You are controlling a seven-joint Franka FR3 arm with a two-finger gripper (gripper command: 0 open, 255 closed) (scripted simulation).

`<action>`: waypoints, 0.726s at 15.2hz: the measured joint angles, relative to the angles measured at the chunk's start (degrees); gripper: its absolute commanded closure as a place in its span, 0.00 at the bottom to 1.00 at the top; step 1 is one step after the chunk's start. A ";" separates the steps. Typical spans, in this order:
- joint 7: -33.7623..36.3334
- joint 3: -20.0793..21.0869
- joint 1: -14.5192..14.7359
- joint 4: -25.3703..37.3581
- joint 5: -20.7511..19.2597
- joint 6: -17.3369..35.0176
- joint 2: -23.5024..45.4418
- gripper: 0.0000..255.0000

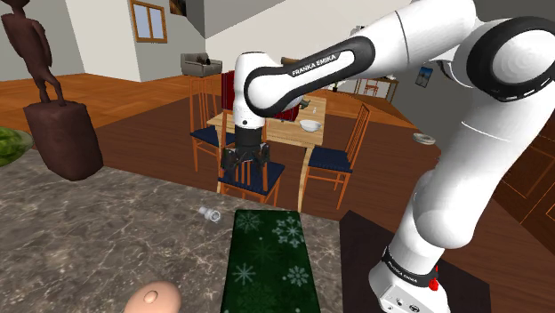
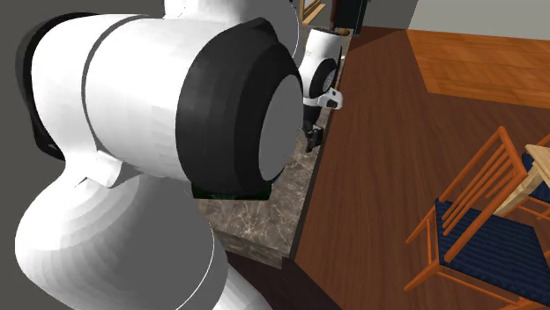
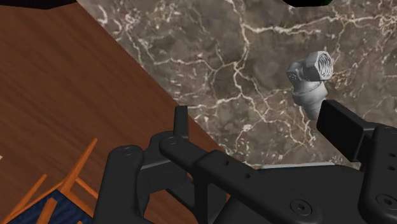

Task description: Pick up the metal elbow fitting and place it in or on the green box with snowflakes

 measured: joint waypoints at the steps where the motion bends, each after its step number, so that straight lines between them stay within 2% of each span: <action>1: 0.92 0.41 0.29 1.29 -0.12 0.59 1.97 0.00; 8: 7.46 2.45 3.19 11.21 -2.10 5.02 16.93 0.00; 11: 8.46 2.51 3.81 13.41 -2.65 5.68 19.88 0.00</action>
